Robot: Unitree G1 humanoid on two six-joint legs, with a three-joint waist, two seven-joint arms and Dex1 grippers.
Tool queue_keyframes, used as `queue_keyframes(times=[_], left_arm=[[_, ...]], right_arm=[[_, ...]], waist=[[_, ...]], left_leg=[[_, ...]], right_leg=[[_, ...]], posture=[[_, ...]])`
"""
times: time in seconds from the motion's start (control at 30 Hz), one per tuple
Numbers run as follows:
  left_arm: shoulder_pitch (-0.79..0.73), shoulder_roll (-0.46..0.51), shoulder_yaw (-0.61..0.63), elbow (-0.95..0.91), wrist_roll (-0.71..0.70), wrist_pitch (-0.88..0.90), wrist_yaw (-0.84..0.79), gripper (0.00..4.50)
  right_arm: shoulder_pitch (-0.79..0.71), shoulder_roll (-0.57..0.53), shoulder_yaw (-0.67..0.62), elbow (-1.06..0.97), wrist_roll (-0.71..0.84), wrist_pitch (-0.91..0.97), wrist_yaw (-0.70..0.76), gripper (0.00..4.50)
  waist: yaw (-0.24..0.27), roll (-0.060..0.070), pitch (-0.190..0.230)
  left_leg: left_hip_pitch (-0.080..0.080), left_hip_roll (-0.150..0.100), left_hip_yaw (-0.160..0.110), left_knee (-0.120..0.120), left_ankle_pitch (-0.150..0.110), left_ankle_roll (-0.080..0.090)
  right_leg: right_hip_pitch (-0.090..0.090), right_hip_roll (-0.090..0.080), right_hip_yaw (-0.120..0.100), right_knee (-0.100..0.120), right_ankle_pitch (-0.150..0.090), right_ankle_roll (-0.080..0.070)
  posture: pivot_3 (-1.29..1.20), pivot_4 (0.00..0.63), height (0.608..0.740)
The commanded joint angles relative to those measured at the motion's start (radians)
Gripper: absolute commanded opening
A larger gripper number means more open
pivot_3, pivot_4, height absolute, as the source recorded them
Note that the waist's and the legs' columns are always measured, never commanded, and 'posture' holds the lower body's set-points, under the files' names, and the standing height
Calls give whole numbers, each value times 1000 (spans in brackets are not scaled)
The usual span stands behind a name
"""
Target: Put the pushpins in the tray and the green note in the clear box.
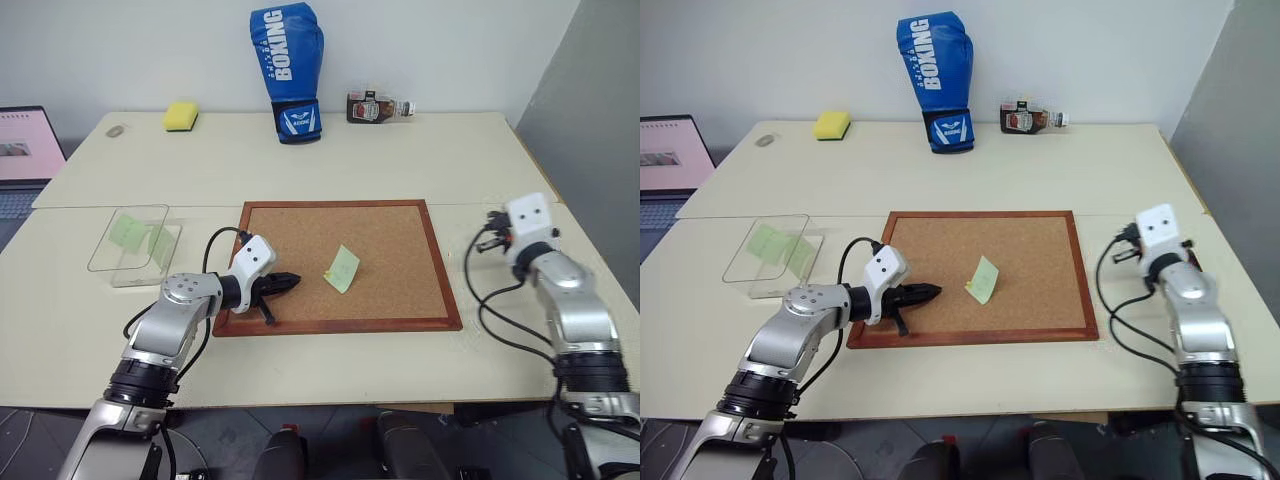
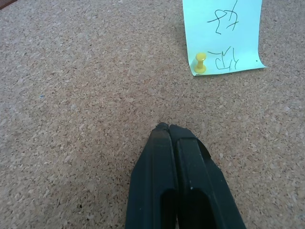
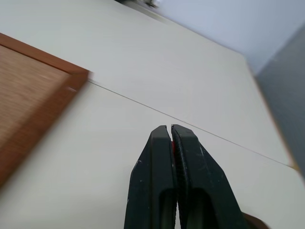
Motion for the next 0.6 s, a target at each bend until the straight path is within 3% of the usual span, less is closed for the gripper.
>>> queue_keyframes(times=[0.03, 0.5, 0.6], left_arm=[[21, -4, -53, 35, 23, 15, -20, 0], [19, 4, -50, 34, 24, 16, -24, 0], [24, 8, -47, 28, 23, 18, -23, 0]], right_arm=[[4, -49, -27, 64, -30, -55, -23, 27], [-18, -60, -45, 214, -1, -42, -11, 27], [-25, -61, -45, 233, 3, -50, -8, 552]], waist=[[0, 0, 0], [0, 0, 0], [0, 0, 0]], left_leg=[[0, 0, 0, 0, 0, 0], [0, 0, 1, 1, 0, 0], [0, 0, 1, 1, 0, 0]], right_leg=[[0, 0, 0, 0, -1, -1], [1, 0, 1, 0, 0, 0], [1, 0, 1, 0, 0, 0]], posture=[[0, 150, 740], [0, 150, 740], [0, 150, 740]])
